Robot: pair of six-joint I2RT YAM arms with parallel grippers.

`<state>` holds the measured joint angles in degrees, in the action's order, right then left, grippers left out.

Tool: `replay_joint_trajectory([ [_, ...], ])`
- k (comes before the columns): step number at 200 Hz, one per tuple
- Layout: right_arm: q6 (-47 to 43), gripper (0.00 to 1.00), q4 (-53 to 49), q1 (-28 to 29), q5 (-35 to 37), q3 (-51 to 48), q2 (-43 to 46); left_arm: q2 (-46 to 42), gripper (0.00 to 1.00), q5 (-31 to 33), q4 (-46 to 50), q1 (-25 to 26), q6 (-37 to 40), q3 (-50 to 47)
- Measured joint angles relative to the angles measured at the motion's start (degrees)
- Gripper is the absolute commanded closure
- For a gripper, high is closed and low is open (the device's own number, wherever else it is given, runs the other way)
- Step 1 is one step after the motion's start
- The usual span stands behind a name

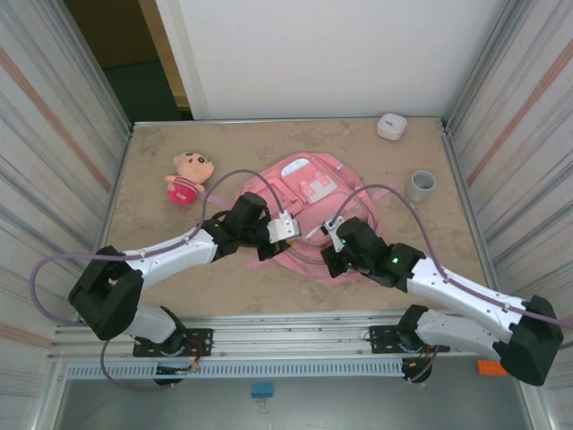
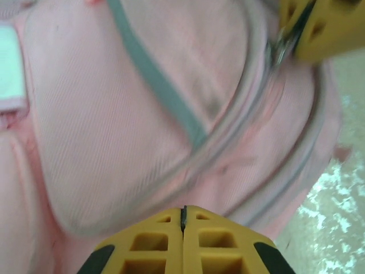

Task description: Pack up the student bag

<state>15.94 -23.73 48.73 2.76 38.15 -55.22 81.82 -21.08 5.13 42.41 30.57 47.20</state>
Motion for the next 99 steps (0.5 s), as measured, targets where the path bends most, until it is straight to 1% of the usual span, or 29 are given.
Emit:
replay_joint_trajectory([
  [6,0.0,1.00,-0.7,-1.0,-0.7,0.0,0.9,-0.3,0.92,0.4,0.2,-0.1,0.0,-0.1],
  [17,0.0,1.00,-1.6,-2.5,-2.3,0.0,1.9,-1.2,0.73,0.5,0.2,-0.3,0.0,-0.5],
  [33,0.0,1.00,-2.1,-3.4,-4.6,0.0,2.3,-3.3,0.52,0.1,-0.1,0.0,0.1,-1.5],
  [41,0.0,1.00,-2.1,-3.5,-5.7,0.0,2.2,-4.4,0.44,-0.1,-0.7,0.8,0.7,-1.9],
  [65,-0.1,1.00,-1.9,-3.8,-8.2,0.0,2.1,-5.4,0.31,0.5,-3.3,4.9,2.4,-1.9],
  [86,-0.1,1.00,-1.7,-3.9,-9.7,0.0,1.7,-2.9,0.28,1.6,-5.3,7.3,4.7,-1.2],
  [99,-0.1,1.00,-1.6,-4.2,-10.4,0.0,1.6,0.1,0.30,2.4,-6.2,7.5,6.2,0.0],
])
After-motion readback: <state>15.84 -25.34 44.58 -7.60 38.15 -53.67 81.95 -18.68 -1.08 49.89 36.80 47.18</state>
